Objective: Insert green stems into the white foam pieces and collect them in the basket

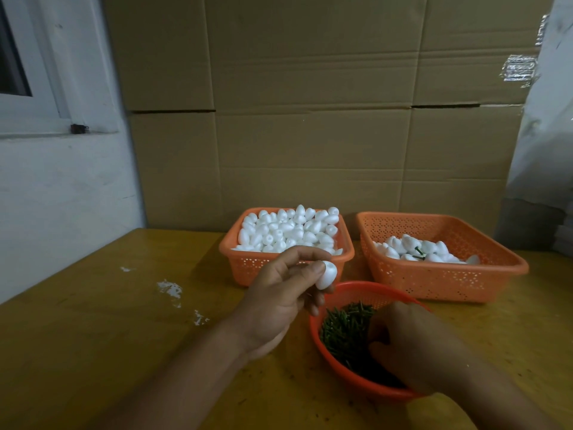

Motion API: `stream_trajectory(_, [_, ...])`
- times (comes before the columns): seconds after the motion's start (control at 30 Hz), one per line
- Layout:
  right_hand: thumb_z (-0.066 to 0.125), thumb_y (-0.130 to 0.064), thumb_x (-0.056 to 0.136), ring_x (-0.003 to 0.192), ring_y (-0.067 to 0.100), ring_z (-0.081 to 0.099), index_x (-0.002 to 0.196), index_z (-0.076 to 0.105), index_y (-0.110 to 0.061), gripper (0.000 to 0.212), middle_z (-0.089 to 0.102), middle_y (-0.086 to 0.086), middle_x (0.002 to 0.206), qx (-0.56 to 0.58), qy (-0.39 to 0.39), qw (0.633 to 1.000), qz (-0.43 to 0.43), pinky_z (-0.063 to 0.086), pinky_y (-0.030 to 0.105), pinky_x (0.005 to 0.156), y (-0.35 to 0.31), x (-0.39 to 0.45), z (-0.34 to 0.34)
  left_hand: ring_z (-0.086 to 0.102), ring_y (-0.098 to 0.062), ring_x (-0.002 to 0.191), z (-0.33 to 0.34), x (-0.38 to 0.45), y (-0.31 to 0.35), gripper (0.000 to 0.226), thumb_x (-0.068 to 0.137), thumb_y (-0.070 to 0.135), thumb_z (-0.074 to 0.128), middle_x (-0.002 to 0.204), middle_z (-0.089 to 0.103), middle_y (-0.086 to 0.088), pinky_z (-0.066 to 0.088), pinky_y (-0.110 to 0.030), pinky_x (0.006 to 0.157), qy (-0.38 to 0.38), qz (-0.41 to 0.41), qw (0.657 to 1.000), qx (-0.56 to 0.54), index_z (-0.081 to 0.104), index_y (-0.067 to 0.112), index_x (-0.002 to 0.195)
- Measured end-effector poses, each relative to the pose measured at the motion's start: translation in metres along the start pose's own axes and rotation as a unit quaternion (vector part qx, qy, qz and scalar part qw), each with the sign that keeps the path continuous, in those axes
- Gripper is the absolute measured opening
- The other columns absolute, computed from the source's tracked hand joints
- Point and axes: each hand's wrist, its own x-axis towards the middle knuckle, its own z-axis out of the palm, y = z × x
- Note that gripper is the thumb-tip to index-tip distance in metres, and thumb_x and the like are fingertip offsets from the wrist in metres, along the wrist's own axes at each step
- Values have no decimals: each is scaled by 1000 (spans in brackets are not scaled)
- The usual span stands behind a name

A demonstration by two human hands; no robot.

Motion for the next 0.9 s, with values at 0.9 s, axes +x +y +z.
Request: stream_trajectory(0.9, [69,-35,80,47,28,60,63,59,2,42,67,12,64,556,143,813,-93,51,33,49,-13,-9,-9,45,-9,57,-1,0,-3,43,89,49,57,64,48,0,33,-23,50,13,-66,997,-37,76,11,97])
